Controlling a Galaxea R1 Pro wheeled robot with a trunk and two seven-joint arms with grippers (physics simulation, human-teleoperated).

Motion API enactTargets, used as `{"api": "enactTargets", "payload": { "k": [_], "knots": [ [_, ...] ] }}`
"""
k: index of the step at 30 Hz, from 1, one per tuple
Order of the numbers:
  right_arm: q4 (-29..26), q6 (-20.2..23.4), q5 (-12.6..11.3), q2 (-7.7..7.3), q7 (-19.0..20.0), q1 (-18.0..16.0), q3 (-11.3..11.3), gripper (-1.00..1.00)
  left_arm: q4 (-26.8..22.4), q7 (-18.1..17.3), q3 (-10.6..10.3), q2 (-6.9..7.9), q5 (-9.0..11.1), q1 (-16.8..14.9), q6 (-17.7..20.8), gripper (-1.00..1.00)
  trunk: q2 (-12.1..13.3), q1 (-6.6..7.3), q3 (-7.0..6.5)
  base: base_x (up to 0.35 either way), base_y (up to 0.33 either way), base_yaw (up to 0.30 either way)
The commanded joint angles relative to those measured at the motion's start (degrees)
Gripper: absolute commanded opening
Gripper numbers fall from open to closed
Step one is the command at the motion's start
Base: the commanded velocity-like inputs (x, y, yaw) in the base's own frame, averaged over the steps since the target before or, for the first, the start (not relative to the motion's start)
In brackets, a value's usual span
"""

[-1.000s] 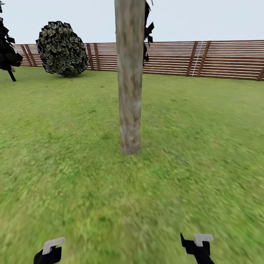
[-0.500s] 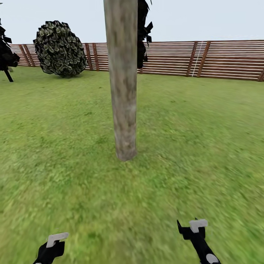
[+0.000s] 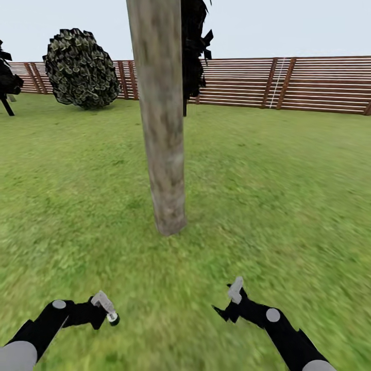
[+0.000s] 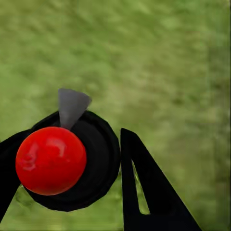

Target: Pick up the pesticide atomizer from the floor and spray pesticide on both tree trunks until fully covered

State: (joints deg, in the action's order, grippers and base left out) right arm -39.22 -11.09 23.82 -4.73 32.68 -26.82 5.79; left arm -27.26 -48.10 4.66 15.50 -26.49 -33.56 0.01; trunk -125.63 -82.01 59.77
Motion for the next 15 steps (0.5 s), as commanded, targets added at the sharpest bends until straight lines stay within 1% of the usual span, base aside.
{"api": "enactTargets", "payload": {
  "k": [1, 3, 4, 5, 7, 10, 15],
  "knots": [
    [-1.57, 2.63, 0.75, 0.05, 6.55, -1.72, 0.17, 1.00, -0.59, -9.02, 0.44, 0.99, -2.78, -1.76, 0.37, -1.00, -0.02, -0.02, 0.06, 0.277, -0.163, 0.000],
    [-3.01, 5.46, 0.77, 0.35, 11.89, -2.68, 0.23, 1.00, -1.45, -13.32, 0.43, 1.31, -4.72, -2.49, 0.46, -1.00, -0.02, -0.02, 0.06, 0.277, -0.163, 0.000],
    [-3.89, 6.48, 0.78, 0.83, 14.11, -2.97, 0.25, 1.00, -2.07, -14.82, 0.43, 1.31, -5.82, -2.68, 0.51, -1.00, -0.02, -0.02, 0.06, 0.277, -0.163, 0.000],
    [-6.14, 7.80, 0.84, 2.41, 17.33, -3.34, 0.29, 1.00, -3.90, -16.91, 0.42, 1.00, -8.62, -2.90, 0.61, -1.00, -0.02, -0.02, 0.06, 0.286, -0.136, 0.000],
    [-7.07, 8.19, 0.86, 3.45, 18.27, -3.45, 0.33, 1.00, -5.10, -17.55, 0.43, 0.81, -10.18, -2.96, 0.71, -1.00, -0.02, -0.02, 0.06, 0.302, -0.094, 0.000],
    [-7.53, 8.38, 0.87, 4.01, 18.80, -3.48, 0.36, 1.00, -5.74, -17.84, 0.43, 0.73, -11.05, -2.93, 0.82, -1.00, -0.02, -0.02, 0.06, 0.326, -0.027, 0.000],
    [-7.62, 8.41, 0.88, 4.18, 18.97, -3.51, 0.37, 1.00, -5.94, -17.86, 0.51, 0.70, -11.31, -2.64, 0.82, -1.00, -0.02, -0.02, 0.06, 0.336, 0.085, 0.000]
  ]
}}
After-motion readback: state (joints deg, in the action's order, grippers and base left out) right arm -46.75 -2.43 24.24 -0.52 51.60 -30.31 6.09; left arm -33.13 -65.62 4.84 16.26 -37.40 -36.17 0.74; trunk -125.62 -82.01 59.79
